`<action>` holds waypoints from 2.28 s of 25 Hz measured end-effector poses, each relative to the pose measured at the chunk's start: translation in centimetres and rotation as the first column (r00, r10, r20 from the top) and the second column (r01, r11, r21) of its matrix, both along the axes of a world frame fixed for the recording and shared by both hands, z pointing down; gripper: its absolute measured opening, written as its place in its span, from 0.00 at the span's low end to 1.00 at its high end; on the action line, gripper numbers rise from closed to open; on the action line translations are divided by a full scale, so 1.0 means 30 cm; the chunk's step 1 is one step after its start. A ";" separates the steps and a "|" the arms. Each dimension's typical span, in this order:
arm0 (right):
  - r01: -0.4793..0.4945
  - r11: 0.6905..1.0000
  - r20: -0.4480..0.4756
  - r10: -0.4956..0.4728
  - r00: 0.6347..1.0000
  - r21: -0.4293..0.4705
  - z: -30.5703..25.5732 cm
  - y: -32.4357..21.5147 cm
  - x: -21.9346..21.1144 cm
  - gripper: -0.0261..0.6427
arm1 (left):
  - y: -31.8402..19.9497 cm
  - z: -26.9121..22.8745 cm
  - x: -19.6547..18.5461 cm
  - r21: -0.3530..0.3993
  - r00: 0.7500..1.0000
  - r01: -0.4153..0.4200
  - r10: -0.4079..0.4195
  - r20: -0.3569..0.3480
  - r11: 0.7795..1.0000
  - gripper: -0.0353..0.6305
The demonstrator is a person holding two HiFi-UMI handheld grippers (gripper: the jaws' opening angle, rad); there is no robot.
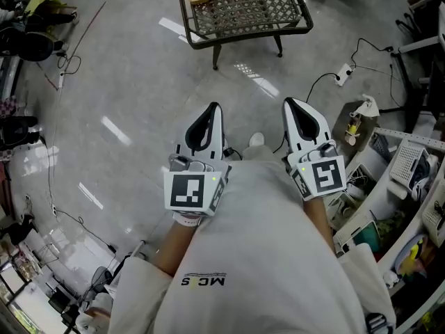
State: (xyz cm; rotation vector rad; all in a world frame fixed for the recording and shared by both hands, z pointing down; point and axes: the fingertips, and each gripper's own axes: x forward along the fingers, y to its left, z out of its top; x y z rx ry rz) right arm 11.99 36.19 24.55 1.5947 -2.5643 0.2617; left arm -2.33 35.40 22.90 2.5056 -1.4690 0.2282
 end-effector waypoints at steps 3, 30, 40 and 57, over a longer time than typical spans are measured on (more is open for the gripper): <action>0.019 1.000 0.009 -0.019 1.000 0.008 0.001 -0.011 0.054 0.06 | -0.009 0.000 0.046 0.001 1.000 0.016 -0.016 0.015 1.000 0.09; 0.076 0.997 0.027 -0.075 0.997 -0.026 0.046 -0.439 0.229 0.07 | -0.518 0.065 0.230 -0.025 1.000 0.013 -0.013 -0.003 1.000 0.09; 0.093 0.995 0.034 -0.092 0.995 -0.034 -0.015 -0.962 0.045 0.07 | -1.034 0.011 0.083 -0.006 0.999 -0.005 0.004 -0.047 1.000 0.09; 0.052 0.998 0.075 -0.049 0.996 -0.038 0.009 -1.406 0.009 0.07 | -1.438 0.082 0.063 -0.077 0.997 -0.040 0.034 -0.075 0.996 0.09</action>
